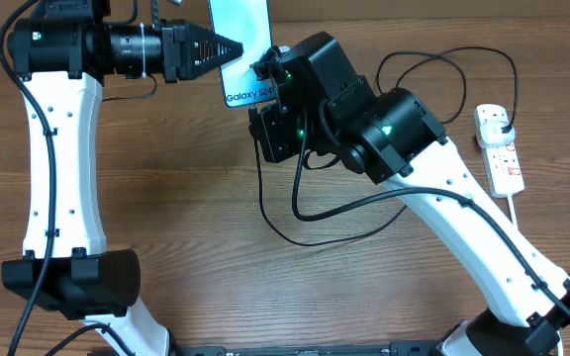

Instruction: Plug charger to phone and switch on socket

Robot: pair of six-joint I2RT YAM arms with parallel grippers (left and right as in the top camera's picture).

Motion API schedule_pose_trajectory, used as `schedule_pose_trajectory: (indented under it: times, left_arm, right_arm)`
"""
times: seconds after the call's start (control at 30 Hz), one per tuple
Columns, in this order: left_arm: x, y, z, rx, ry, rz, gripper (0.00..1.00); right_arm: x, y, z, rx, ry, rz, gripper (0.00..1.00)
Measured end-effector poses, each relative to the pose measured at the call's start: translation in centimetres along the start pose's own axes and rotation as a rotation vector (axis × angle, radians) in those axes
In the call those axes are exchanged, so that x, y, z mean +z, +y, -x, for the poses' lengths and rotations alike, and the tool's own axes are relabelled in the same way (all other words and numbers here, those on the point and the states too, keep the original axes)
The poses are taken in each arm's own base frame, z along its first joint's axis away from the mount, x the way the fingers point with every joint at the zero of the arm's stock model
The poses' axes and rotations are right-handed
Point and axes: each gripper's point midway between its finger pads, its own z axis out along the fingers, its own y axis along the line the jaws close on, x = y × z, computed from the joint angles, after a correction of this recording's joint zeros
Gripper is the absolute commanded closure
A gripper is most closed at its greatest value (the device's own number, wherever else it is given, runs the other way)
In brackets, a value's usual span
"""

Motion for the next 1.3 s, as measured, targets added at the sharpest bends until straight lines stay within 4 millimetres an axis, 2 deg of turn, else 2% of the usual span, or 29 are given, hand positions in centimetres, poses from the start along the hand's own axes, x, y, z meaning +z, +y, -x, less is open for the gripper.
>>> schedule_pose_trajectory:
  times: [1.3]
  left_arm:
    - [-0.18,-0.30,-0.75,0.028,0.013,-0.015,0.96]
  right_arm:
    - [0.00,0.18,-0.14,-0.015,0.007,0.010,0.96]
